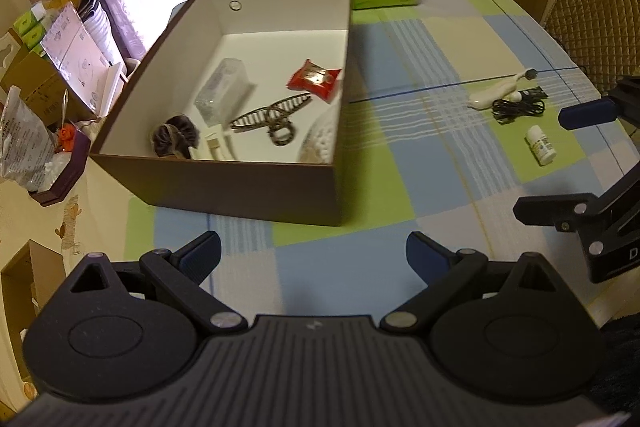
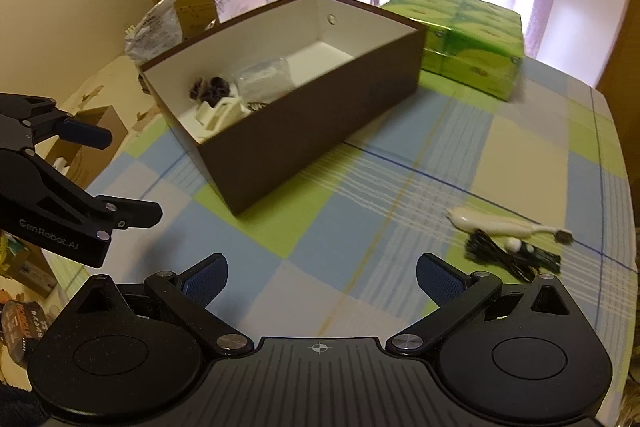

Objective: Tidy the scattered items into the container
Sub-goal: 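Grasp the white pill bottle with the left gripper while the right grasps the black cable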

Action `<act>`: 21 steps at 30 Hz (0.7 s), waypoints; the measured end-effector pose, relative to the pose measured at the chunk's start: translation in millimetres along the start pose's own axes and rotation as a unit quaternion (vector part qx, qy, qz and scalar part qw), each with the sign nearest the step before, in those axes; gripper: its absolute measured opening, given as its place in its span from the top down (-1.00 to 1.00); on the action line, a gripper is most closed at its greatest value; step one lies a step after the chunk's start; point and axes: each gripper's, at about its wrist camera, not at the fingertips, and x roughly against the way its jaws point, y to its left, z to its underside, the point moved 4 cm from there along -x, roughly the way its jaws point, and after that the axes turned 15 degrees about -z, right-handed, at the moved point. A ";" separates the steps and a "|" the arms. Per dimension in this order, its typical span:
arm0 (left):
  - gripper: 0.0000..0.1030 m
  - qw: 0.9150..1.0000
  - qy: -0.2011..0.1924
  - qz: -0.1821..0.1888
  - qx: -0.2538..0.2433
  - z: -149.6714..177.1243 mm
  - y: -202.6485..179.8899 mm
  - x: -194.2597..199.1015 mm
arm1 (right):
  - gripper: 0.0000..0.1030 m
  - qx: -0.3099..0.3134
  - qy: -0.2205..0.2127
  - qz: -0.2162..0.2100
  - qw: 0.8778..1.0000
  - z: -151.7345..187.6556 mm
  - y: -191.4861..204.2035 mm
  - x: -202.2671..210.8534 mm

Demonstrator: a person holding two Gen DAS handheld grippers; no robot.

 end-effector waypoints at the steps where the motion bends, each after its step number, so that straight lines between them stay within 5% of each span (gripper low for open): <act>1: -0.89 1.000 -0.001 0.000 -0.001 0.1 -4.5 0.8 | -1.00 -0.004 0.001 0.003 1.000 3.1 -3.9 2.5; 21: -0.88 0.993 -0.030 0.077 -0.078 -31.3 -117.2 -9.6 | -1.00 -0.163 -0.047 0.088 0.982 71.3 -113.2 67.6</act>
